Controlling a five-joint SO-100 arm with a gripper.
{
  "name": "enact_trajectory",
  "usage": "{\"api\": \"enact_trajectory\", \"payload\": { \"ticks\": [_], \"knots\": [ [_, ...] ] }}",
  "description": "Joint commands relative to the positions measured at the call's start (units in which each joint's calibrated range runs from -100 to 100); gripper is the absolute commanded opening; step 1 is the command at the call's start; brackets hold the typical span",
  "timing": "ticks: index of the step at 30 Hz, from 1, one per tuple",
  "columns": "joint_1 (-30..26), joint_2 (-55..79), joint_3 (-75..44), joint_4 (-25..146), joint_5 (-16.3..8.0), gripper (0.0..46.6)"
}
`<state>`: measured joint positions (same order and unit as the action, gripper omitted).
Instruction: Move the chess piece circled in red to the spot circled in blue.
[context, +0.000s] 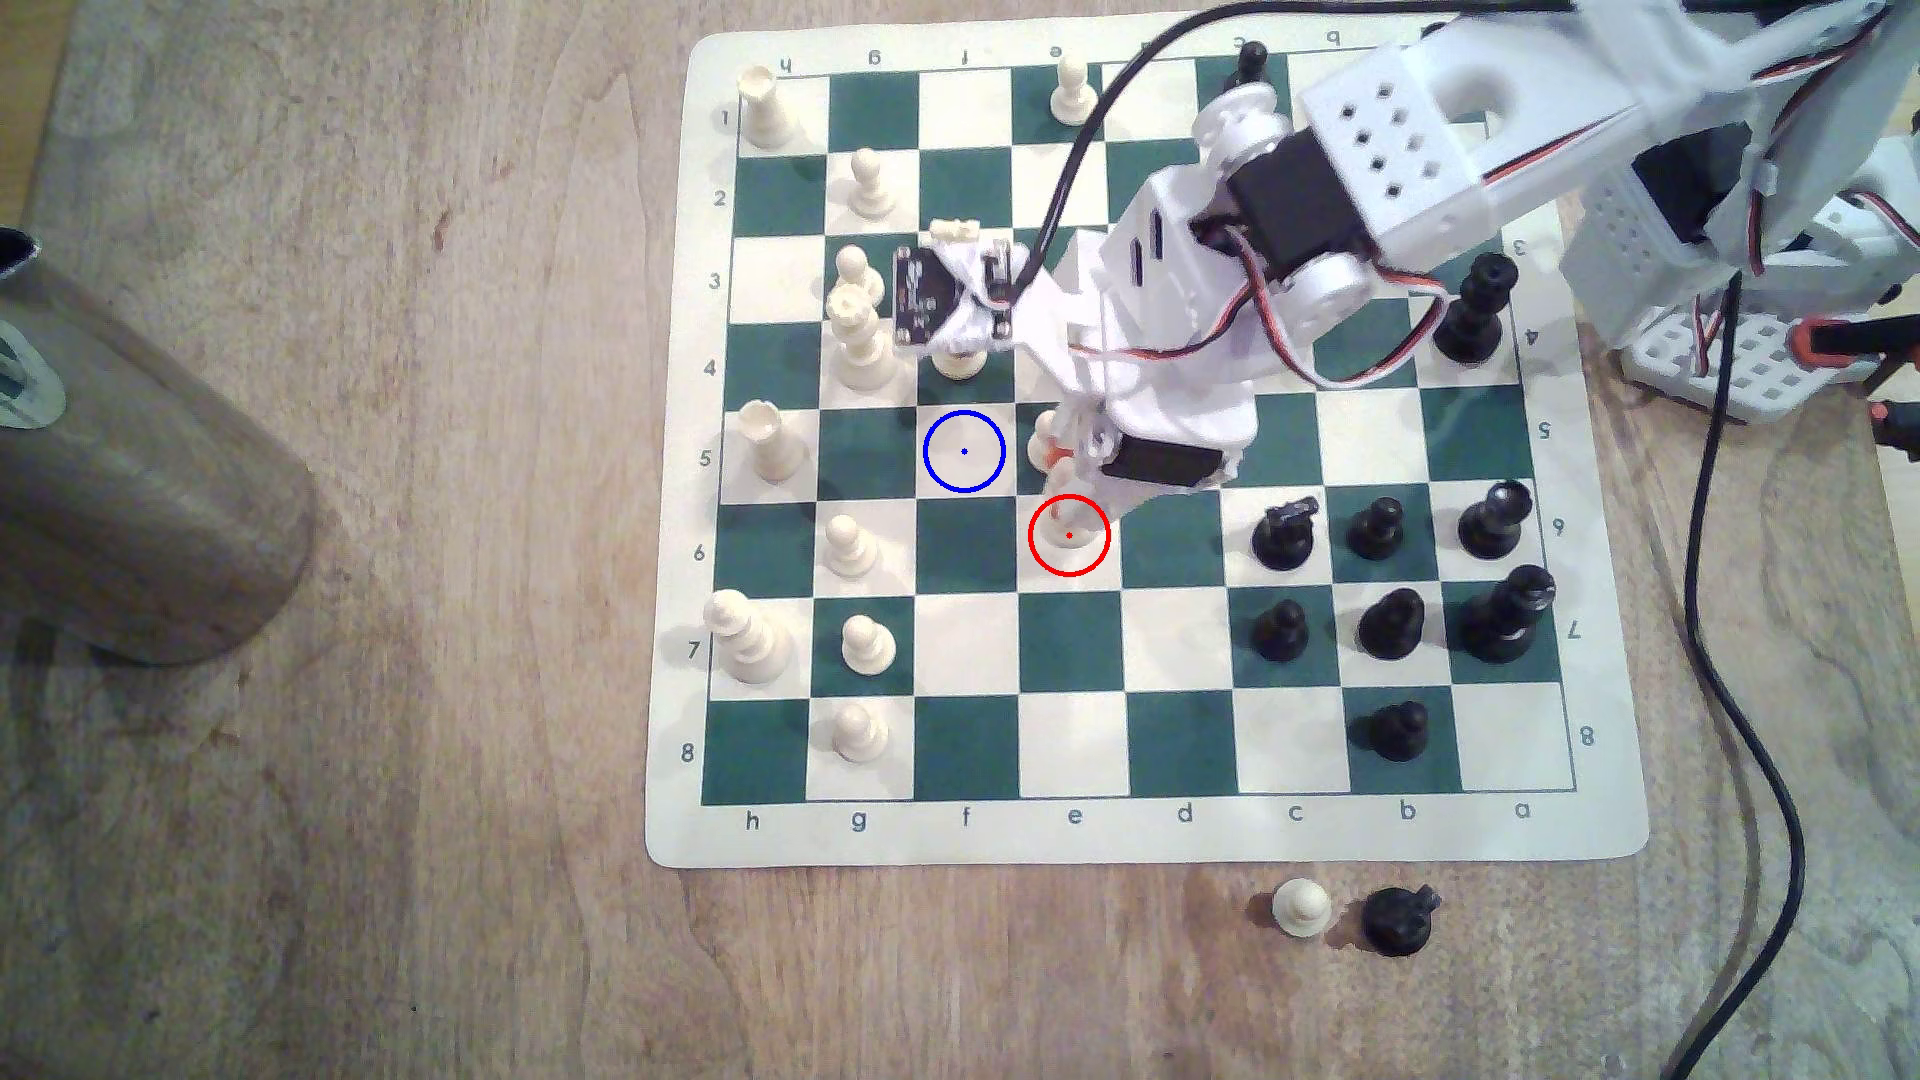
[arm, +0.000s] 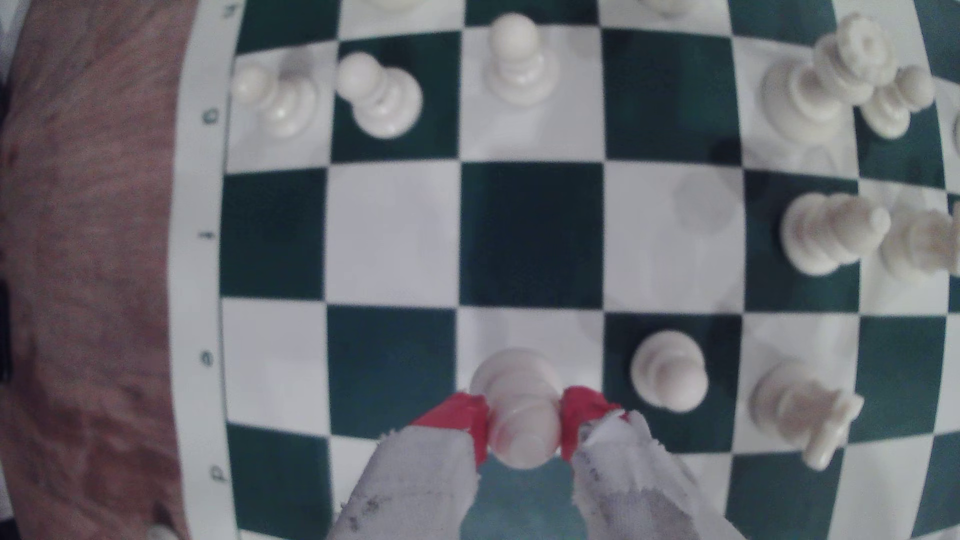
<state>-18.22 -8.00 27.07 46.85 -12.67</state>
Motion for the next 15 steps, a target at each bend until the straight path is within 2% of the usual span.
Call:
{"api": "enact_trajectory", "payload": {
  "ticks": [1, 10, 15],
  "knots": [
    [1.4, -6.7, -5.9, 0.0, -0.4, 0.3],
    [4.6, -7.9, -10.2, -0.5, -1.3, 0.3],
    [6.4, -2.2, -10.8, -2.5, 0.1, 0.3]
  ]
}}
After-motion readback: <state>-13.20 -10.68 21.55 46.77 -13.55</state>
